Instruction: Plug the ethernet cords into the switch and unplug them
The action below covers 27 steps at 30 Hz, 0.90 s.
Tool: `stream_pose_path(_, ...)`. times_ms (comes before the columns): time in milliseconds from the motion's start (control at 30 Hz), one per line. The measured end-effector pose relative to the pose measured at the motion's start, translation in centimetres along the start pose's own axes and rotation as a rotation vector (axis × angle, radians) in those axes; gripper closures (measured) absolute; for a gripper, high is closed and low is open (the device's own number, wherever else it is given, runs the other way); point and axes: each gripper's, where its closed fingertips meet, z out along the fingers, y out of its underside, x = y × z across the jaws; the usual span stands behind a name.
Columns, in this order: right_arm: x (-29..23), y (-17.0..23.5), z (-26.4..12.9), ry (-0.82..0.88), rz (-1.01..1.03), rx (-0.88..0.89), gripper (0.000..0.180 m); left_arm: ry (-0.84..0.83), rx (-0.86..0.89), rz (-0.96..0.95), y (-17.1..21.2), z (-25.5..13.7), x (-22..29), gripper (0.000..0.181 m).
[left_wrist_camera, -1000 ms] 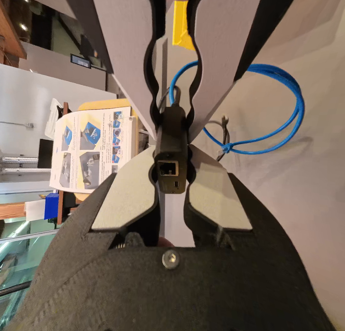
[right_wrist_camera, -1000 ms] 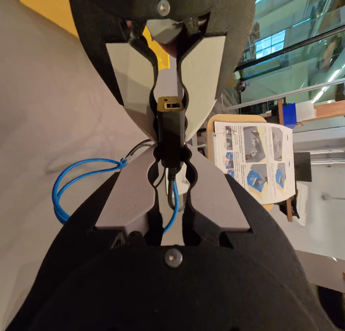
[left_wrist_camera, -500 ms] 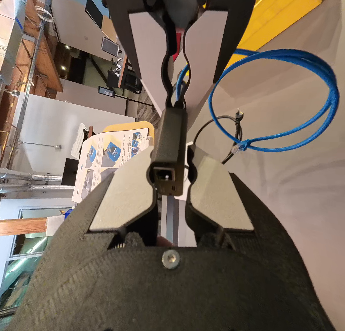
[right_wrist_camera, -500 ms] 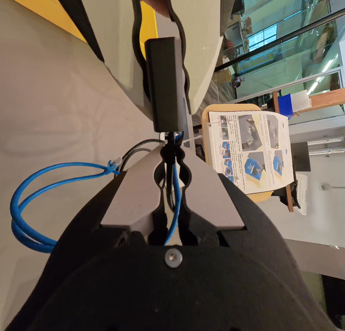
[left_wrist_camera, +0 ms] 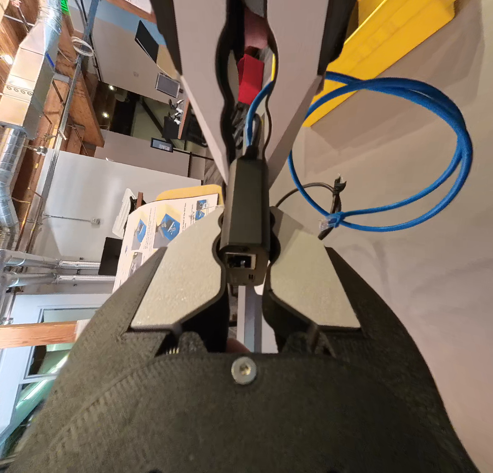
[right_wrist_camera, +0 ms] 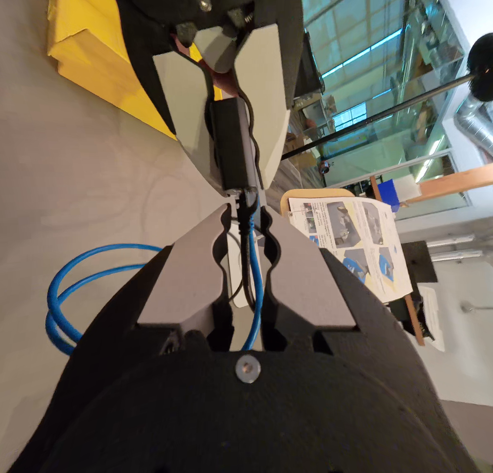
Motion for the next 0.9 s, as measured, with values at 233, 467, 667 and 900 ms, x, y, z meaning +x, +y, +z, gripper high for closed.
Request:
stream_pose_path(233, 0.0, 0.4, 0.3, 0.028, -0.058, -0.072, 0.168, 0.04, -0.01, -0.069, 0.3, 0.4, 0.3, 0.154)
stream_pose_path(467, -0.3, 0.9, 0.7, 0.049, -0.088, -0.109, 0.168, 0.138, 0.011, -0.162, -0.2, 0.2, 1.2, 0.143)
stream_pose_path(667, 0.2, 1.4, 0.6, 0.092, -0.092, -0.107, 0.169, 0.303, 0.135, -0.634, -0.4, -0.2, 0.1, 0.086)
stream_pose_path(900, -0.1, 1.0, 0.6, 0.123, -0.143, -0.089, 0.168, 0.509, 0.254, -0.948, -2.2, 0.6, 1.9, 0.095)
